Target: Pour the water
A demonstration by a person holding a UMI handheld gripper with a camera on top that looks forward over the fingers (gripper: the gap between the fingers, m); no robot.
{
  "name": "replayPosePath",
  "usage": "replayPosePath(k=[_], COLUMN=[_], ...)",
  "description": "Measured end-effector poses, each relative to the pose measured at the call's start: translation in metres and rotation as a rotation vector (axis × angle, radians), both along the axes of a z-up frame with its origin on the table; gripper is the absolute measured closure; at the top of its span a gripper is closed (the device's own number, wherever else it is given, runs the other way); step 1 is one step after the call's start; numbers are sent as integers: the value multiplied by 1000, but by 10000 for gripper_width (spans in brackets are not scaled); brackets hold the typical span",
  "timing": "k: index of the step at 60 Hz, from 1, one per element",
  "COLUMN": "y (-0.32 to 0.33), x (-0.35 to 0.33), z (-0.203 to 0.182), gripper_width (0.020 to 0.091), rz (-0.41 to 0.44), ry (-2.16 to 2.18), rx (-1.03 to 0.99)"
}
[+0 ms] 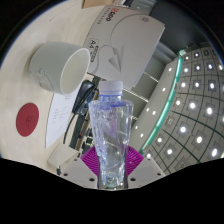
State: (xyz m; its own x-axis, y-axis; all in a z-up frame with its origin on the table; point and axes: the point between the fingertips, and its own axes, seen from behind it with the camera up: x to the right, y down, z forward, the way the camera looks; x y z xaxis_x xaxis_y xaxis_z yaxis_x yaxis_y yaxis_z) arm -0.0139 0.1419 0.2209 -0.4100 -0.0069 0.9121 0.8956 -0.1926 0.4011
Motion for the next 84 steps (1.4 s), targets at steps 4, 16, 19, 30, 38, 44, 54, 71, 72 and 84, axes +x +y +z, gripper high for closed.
replayPosePath(k=[4, 16, 19, 30, 38, 44, 54, 71, 72, 84], y=[7, 12, 12, 4, -10, -22, -27, -16, -16, -12], x=[-3, -14, -11, 2, 8, 5, -8, -10, -11, -16], z=[-3, -14, -15, -5, 8, 18, 7, -67, -71, -137], gripper_width=[812, 812, 811, 809, 811, 810, 808, 805, 806, 794], rz=[11, 51, 44, 19, 3, 27, 83, 106, 107, 58], ry=[-67, -130, -107, 164, 538, 833, 1303, 1790, 1802, 1886], rx=[-11, -50, -57, -68, -70, -73, -160, -319, -330, -436])
